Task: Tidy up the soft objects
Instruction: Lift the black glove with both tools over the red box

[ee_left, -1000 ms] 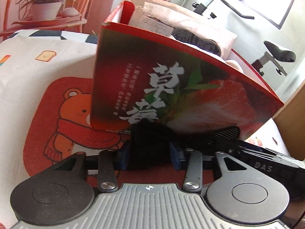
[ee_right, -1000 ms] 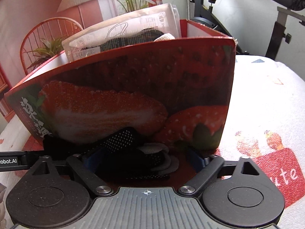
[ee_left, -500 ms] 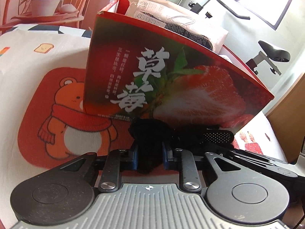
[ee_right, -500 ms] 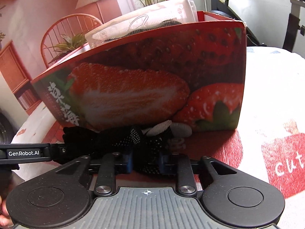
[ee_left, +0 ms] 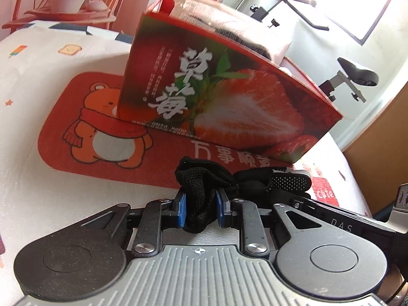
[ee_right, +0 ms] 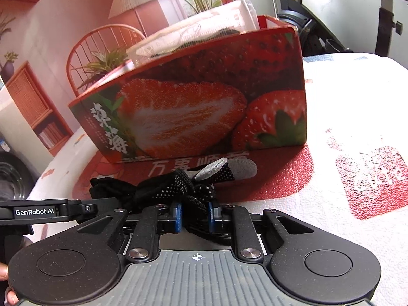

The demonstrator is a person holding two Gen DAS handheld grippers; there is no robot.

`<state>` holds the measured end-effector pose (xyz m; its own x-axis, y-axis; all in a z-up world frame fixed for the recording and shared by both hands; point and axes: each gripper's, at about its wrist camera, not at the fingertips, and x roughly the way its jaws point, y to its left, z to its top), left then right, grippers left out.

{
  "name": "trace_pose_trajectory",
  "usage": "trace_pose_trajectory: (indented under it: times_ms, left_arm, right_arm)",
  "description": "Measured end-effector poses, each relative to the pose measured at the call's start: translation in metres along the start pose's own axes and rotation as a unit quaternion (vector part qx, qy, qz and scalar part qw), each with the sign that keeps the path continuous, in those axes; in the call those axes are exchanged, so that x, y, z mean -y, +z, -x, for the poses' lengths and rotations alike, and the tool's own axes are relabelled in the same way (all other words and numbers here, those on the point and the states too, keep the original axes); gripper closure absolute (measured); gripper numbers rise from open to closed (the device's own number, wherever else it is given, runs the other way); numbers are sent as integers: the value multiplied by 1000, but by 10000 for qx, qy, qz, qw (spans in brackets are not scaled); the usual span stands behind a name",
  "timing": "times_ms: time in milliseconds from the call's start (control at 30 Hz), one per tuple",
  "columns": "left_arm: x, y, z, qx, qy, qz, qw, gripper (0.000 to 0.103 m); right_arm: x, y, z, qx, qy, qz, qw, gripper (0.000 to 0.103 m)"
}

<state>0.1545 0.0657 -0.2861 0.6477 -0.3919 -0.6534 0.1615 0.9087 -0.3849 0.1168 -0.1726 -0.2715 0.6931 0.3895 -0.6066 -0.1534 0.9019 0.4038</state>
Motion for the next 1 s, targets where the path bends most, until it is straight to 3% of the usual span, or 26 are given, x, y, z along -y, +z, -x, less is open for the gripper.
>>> trace_pose_trajectory:
  times_ms: [267, 533, 767, 1000]
  left_arm:
    - [22, 10, 41, 630, -158, -370, 9972, 78]
    - [46, 57, 69, 1288, -170, -719, 9889, 78]
    - [52, 109, 59, 1404, -233, -661, 9876, 78]
    - [51, 159, 21, 1280, -97, -671, 9895, 77]
  right_arm:
    - [-14, 18, 41, 753, 160, 256, 9967, 86]
    - [-40, 59, 67, 1416, 265, 1114, 9833, 86]
    - [-45, 123, 56, 1510, 297, 1156, 9813, 86]
    - [-39, 177, 9, 1321, 15, 1217, 9837, 86]
